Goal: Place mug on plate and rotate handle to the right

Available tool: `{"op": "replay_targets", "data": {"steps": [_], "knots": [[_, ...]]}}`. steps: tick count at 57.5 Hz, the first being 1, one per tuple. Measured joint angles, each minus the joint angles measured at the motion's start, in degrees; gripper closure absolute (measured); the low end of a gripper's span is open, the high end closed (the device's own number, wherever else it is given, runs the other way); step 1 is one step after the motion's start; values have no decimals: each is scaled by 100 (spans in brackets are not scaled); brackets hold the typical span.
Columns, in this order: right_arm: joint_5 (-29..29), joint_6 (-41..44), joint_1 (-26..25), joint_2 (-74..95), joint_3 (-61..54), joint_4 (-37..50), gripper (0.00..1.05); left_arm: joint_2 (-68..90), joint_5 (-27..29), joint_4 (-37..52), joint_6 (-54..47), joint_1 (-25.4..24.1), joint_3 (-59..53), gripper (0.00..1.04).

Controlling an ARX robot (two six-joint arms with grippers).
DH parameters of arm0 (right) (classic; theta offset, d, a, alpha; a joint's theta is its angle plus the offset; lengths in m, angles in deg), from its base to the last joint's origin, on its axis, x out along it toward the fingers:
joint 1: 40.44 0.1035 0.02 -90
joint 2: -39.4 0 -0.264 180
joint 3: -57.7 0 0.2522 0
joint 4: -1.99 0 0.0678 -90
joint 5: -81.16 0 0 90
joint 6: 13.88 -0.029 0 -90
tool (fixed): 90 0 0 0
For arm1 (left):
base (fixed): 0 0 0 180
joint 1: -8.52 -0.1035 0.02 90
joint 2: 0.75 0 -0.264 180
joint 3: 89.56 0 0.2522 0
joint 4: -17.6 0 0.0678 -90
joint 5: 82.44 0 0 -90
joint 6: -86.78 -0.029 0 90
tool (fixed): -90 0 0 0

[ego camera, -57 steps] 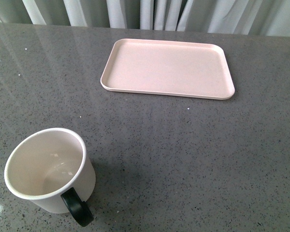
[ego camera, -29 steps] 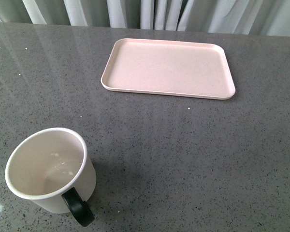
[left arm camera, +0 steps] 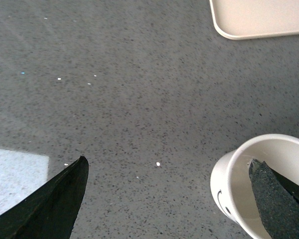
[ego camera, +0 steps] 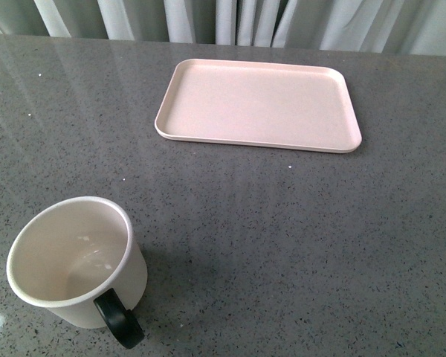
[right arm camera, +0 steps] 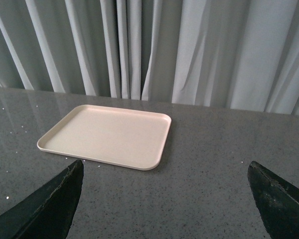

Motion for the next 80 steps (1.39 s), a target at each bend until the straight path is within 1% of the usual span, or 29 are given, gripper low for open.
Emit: {"op": "replay_targets", "data": {"steps": [13,29,40,53,69,80], "knots": [[0,0,0,-2,0,0,9,649,-221,175,-87,85,79,9],[0,0,0,-2,0,0,9,953,-479,232,-103,63,136,9],[0,0,0,-2,0,0,9,1126,-881,232,-46,44,212,9],[0,0,0,-2,0,0,9,1517,-1040,271,-20,35,319,9],[0,0,0,-2,0,0,9,1779,-1086,308,-109,2,367,9],[0,0,0,-2,0,0,9,1818,-1263,264,-219,-13,367,9]]}}
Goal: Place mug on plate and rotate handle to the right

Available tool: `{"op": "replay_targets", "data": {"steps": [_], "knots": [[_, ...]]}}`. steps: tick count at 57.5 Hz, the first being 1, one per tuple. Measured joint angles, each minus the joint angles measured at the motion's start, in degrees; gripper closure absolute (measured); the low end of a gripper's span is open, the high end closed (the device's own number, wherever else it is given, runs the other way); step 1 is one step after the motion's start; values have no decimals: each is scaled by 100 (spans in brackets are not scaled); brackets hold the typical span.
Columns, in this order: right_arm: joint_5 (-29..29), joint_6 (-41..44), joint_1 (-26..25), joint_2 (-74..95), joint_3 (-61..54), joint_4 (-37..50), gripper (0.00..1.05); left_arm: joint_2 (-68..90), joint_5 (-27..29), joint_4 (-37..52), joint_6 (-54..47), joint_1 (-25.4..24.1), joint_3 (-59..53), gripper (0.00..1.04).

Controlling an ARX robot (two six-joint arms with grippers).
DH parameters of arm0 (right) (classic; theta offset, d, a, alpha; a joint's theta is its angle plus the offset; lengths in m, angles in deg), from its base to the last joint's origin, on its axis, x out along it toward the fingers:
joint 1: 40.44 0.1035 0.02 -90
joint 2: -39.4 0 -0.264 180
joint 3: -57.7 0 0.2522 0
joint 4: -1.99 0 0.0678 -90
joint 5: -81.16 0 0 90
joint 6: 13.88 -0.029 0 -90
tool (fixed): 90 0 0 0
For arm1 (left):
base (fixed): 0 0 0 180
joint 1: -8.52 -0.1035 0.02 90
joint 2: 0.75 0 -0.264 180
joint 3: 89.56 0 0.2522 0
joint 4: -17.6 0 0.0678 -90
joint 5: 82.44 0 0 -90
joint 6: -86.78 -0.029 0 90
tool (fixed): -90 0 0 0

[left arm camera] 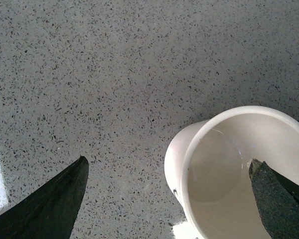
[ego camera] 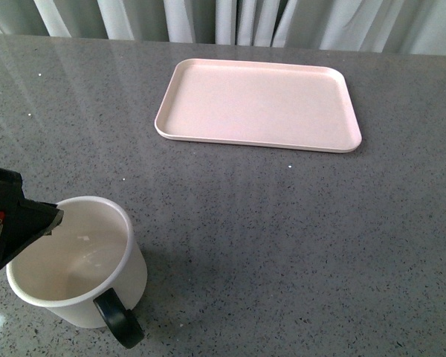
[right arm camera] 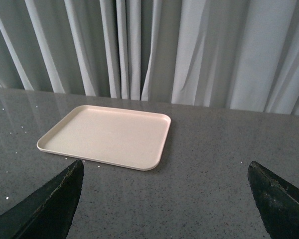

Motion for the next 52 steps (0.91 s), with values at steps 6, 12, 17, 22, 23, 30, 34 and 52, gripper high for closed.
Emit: {"op": "replay_targets", "data": {"steps": [6,12,17,22,23,30,34,52], "knots": [[0,0,0,0,0,0,9,26,-44,-79,-85,-2,2,9],[0,0,0,0,0,0,9,153,-79,-162,-214,-9,42,9],[0,0,0,0,0,0,9,267,-79,-168,-280,-11,85,9],[0,0,0,0,0,0,9,389,-79,-162,-323,-17,155,9],[0,0,0,0,0,0,9,422,-79,-157,-334,-22,170,9],[0,0,0,0,0,0,9,564,-83,-116,-356,-31,225,9],[0,0,0,0,0,0,9,634,-85,-90,-363,-28,249,9],[0,0,0,0,0,0,9,1036,-96,52,-444,11,302,9]]}}
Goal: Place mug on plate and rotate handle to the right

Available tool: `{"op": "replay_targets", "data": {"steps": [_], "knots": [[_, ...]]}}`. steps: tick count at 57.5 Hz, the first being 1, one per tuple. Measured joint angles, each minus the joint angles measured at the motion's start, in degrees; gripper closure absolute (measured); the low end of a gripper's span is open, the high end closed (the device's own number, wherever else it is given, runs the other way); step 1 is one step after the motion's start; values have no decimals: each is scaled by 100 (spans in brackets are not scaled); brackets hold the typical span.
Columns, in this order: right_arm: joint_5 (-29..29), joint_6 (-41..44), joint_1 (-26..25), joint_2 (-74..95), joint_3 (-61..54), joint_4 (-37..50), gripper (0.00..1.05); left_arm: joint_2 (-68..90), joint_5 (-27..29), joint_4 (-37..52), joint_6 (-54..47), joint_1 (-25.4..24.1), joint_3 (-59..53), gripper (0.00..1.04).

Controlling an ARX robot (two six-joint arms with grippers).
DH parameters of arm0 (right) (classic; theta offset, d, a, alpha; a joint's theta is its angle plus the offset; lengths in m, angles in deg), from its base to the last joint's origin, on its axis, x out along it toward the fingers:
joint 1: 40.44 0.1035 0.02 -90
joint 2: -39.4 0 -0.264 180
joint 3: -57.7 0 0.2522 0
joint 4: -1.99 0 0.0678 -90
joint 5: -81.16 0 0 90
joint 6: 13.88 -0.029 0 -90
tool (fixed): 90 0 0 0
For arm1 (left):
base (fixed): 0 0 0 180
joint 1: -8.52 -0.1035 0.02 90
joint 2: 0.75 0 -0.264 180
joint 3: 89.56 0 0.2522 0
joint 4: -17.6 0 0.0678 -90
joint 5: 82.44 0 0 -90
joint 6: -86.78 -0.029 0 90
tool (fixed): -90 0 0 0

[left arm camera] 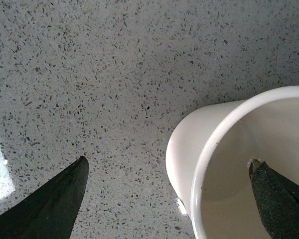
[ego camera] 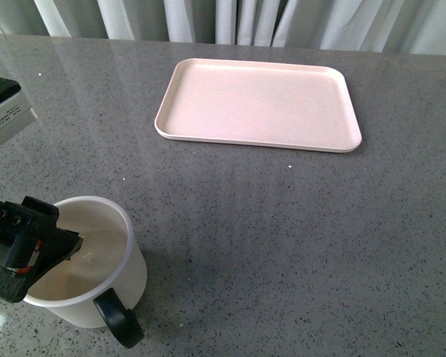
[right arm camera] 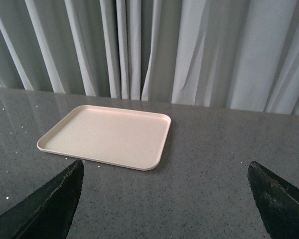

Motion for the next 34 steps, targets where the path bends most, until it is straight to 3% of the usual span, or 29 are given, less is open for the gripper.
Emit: {"op": "replay_targets", "data": {"steps": [9,34], "knots": [[0,0,0,0,0,0,9,76,11,35,-9,24,15,10],[0,0,0,0,0,0,9,166,149,59,-44,142,42,101]]}}
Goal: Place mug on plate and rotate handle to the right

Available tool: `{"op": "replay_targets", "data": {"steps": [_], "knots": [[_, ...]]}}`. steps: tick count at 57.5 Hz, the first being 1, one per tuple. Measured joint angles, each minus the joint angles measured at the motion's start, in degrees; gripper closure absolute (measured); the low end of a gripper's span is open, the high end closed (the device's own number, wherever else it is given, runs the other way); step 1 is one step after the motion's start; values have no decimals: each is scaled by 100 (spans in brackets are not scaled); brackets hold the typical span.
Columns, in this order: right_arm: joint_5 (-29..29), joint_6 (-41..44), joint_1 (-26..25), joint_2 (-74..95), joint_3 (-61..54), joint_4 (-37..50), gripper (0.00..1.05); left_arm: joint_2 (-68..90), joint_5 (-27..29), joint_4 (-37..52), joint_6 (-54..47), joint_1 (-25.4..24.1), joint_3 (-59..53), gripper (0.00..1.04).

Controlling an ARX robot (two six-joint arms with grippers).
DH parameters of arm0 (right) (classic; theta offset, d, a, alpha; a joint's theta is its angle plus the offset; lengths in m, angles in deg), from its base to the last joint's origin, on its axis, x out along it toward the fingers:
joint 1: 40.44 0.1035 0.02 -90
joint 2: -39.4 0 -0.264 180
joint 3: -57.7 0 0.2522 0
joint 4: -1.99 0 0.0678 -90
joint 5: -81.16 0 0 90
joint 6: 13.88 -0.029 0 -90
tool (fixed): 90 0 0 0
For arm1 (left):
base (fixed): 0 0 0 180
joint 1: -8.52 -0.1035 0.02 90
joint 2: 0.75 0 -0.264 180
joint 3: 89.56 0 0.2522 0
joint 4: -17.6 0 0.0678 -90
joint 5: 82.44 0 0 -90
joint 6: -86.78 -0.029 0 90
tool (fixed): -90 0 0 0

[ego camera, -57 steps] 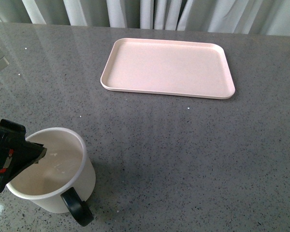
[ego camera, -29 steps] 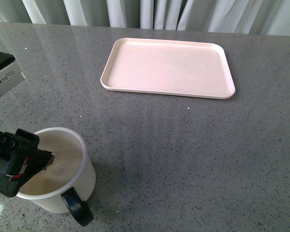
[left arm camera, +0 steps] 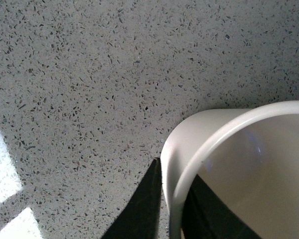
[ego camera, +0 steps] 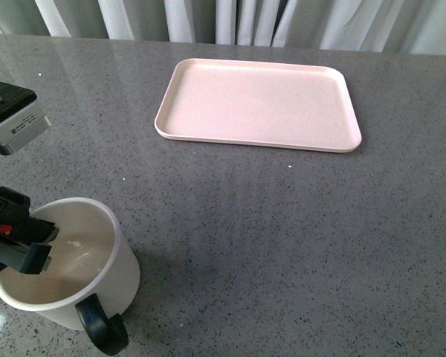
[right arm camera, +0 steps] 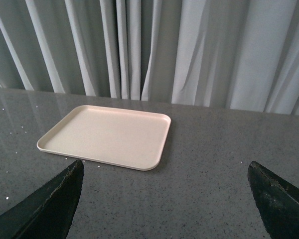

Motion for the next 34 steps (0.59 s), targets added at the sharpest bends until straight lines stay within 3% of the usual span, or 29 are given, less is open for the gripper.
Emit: {"op": "replay_targets", "data": {"steps": [23,34], "knots": [[0,0,0,0,0,0,9,-46,22,-417,48,264,411,103],[0,0,0,0,0,0,9,461,125,-638,52,426,1714,103]]}}
